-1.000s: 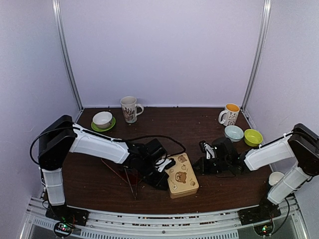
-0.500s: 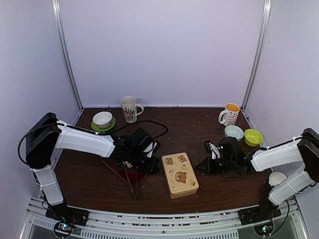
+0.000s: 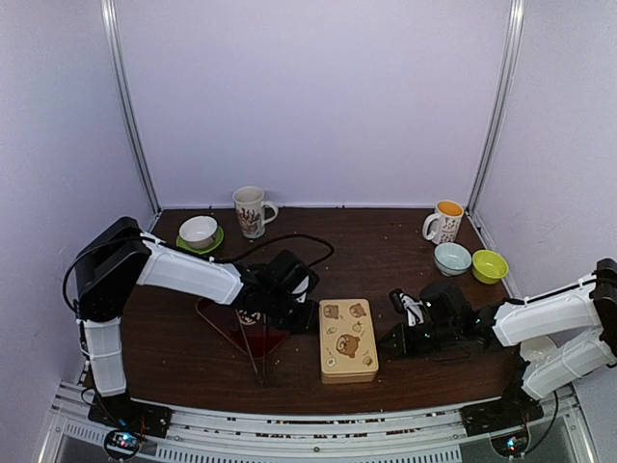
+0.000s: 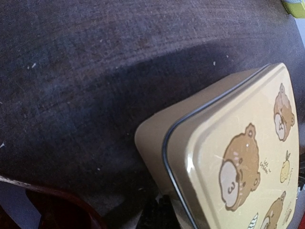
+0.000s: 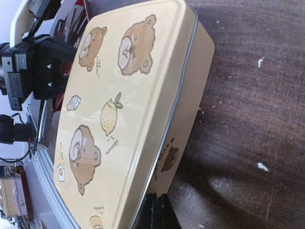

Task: Pack the chocolate

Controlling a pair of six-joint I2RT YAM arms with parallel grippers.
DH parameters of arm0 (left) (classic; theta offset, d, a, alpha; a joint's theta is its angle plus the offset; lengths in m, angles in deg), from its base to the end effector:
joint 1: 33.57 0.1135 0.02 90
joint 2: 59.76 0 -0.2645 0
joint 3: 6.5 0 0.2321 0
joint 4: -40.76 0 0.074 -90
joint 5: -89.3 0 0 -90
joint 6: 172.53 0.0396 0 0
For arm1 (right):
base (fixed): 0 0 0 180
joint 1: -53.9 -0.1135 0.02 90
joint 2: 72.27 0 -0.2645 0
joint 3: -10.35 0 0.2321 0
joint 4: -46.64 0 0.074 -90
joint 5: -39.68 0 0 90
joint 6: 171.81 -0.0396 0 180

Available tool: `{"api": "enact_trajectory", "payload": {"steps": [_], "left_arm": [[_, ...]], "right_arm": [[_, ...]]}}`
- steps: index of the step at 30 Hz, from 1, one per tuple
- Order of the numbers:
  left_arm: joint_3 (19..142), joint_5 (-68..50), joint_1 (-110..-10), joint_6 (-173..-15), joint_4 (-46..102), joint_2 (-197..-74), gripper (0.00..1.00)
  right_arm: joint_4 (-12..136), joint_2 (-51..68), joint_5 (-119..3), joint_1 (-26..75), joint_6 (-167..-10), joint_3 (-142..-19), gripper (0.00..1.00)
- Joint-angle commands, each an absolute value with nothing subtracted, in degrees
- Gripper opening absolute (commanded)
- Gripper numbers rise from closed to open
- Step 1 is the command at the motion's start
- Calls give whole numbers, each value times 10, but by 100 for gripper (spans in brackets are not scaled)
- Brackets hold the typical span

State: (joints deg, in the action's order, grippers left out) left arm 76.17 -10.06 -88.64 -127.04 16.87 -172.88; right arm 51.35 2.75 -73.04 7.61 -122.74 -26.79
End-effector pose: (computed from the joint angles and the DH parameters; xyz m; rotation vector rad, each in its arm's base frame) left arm 0.2179 -0.3233 0.1473 0.3245 2.7264 -0.8193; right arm 0.1383 0.1668 0.1517 -0.3457 2.5499 1.1492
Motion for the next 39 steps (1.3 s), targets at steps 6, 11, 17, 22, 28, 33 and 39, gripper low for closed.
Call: {"api": "enact_trajectory", "payload": {"steps": [6,11,17,22,28,33,39], "left_arm": [[765,-68,-878,-1271,166,-1707,0],[713,-60,-847,-1284,195,-1649,0],[708,-77,-828,-1267,231,-1610,0],[682,-140,-824,-1275,346,-1597,0],[674,-227,-825,-1304,471,-1642,0],[653,-229,-825,-1342,528,-1711,0],[638,-212,-828,-1348,503,-1744,0]], "right_arm": [[592,-2,-673,103,-1188,-319,0],[565,-13,-704,158,-1158,-334,0],[438,71,-836,185,-1165,-381,0],[345,124,-903,193,-1188,-399,0],[305,215,-882,200,-1178,-385,0],[281,265,-887,202,-1170,-382,0],[251,173,-898,197,-1176,-325,0]]}}
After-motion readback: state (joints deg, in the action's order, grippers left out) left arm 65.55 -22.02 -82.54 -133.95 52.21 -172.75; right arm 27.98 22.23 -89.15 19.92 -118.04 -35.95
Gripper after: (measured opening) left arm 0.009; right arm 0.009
